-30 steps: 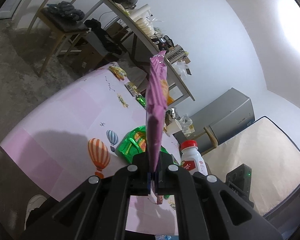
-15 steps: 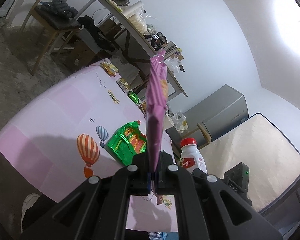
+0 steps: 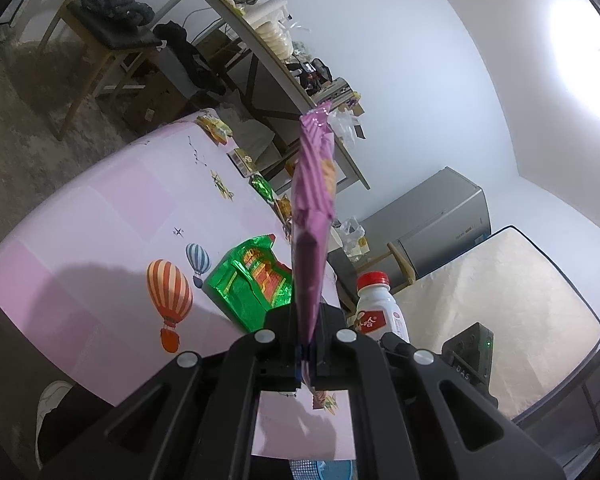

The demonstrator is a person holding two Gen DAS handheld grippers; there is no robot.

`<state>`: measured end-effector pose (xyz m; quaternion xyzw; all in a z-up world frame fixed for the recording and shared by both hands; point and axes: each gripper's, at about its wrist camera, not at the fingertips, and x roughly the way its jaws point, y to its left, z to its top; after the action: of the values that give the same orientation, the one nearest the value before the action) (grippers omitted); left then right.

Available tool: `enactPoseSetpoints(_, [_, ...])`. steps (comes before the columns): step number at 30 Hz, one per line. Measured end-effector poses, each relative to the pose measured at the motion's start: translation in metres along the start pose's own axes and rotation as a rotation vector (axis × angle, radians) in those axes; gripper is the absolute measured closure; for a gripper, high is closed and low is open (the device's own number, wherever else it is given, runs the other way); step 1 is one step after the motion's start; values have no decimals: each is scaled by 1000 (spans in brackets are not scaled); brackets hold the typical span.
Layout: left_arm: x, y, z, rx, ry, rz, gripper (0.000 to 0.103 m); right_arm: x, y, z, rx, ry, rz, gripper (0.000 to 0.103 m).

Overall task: Collect trash
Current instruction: 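Carry the chip bag and drink bottle toward the blue wastebasket with both grippers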

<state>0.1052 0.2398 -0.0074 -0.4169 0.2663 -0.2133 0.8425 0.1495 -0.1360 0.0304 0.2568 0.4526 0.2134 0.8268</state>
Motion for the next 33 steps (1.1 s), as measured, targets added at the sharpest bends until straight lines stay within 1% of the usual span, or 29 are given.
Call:
enactPoseSetpoints(11, [3,-1,2,-3,11,-15,102,-1,0,-1,5,-6,-4,42])
enactPoseSetpoints(23, [4,-2,2,-9,25,-57,102,-7,-2,1,19,-34,-2,42])
enactPoseSetpoints(33, [5,-14,-1,5,39,-99,102,-31,-11,-1,31,-86,20,42])
